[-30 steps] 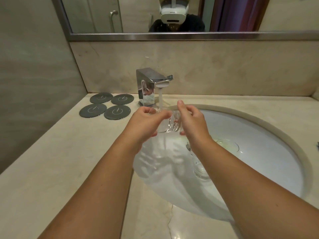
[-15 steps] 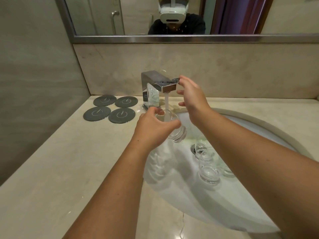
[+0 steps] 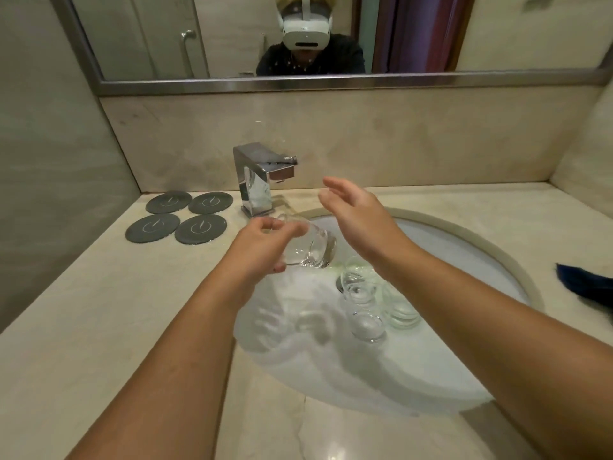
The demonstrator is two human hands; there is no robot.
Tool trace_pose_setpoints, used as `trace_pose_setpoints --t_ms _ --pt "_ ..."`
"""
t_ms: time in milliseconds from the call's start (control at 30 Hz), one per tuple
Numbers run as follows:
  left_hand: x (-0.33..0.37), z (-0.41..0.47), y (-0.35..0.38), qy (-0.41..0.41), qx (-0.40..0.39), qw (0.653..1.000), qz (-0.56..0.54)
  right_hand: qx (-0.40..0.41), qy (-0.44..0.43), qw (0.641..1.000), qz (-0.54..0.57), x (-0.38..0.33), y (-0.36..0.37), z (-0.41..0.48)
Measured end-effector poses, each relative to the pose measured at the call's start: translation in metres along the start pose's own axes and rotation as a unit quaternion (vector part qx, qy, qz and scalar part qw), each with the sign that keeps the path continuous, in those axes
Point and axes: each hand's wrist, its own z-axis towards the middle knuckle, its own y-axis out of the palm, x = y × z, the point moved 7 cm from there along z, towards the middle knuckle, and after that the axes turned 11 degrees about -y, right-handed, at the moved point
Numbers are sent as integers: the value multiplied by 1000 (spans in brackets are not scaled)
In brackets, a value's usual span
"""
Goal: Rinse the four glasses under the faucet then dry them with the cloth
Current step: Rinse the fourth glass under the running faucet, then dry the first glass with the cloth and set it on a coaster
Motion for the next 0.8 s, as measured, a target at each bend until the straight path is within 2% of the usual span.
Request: trace_pose_setpoints --t_ms 133,300,400,467,600,700,800 --pt "4 -14 16 -19 -62 994 -85 46 58 997 -21 19 -39 -33" --pt "18 -41 55 -26 -146 980 -136 18 192 972 136 42 -60 -69" --pt "25 -61 86 -26 -190 973 -125 41 191 954 229 38 -76 -84" --pt "28 -69 105 -17 -216 971 -96 75 176 951 244 36 -95 -93" --pt "26 -81 141 13 -261 965 34 129 151 963 182 34 -140 -112" --pt "26 -92 164 82 -258 951 148 112 126 982 82 29 -166 -124" --pt "30 -102 181 150 -233 938 209 80 84 993 0 26 -176 -130"
